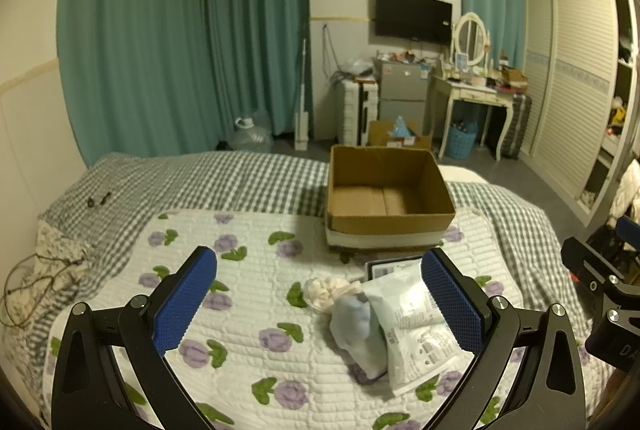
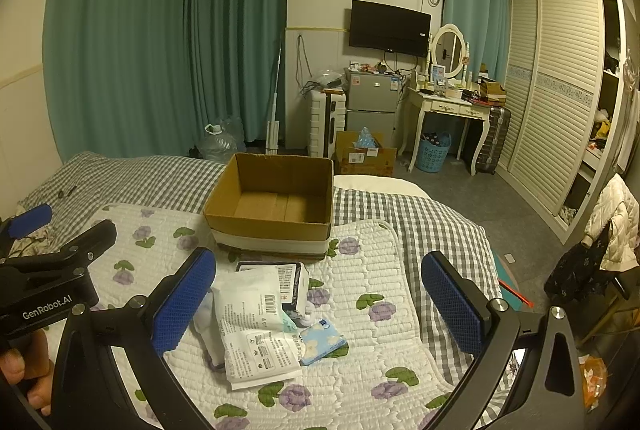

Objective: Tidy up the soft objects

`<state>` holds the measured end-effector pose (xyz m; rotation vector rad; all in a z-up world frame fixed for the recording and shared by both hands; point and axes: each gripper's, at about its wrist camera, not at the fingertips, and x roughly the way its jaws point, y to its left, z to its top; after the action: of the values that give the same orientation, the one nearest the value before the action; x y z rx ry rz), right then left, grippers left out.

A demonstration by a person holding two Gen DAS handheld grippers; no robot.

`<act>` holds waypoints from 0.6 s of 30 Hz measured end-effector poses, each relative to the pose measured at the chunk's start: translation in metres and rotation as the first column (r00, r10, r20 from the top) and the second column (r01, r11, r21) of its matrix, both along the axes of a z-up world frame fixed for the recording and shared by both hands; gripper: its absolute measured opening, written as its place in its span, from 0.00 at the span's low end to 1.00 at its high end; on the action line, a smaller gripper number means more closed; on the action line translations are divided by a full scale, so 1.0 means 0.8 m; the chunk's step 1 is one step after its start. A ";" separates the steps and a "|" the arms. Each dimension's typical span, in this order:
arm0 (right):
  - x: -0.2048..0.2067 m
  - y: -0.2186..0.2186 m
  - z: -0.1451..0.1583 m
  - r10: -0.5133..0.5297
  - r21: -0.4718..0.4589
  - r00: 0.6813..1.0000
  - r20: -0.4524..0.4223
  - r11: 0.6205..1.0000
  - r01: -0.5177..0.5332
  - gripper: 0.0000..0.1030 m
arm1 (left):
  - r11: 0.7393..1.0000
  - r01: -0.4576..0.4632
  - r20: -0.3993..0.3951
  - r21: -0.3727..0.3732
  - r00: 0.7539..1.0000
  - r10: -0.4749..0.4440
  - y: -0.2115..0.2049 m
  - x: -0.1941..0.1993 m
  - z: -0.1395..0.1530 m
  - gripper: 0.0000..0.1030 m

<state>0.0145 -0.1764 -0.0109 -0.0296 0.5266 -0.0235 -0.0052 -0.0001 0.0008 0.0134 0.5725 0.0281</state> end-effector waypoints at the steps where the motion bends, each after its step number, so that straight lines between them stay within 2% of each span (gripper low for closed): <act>1: 0.000 0.000 0.000 0.000 0.000 1.000 0.000 1.000 0.000 1.00 | 1.000 0.000 0.001 -0.001 1.000 0.000 0.000 0.000 0.000 1.00; 18: 0.002 0.002 -0.004 -0.001 0.003 1.000 -0.003 1.000 0.001 1.00 | 1.000 0.003 0.007 -0.001 1.000 -0.003 -0.003 0.001 0.004 1.00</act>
<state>0.0165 -0.1749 -0.0139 -0.0261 0.5293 -0.0232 -0.0041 -0.0028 0.0039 0.0136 0.5655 0.0251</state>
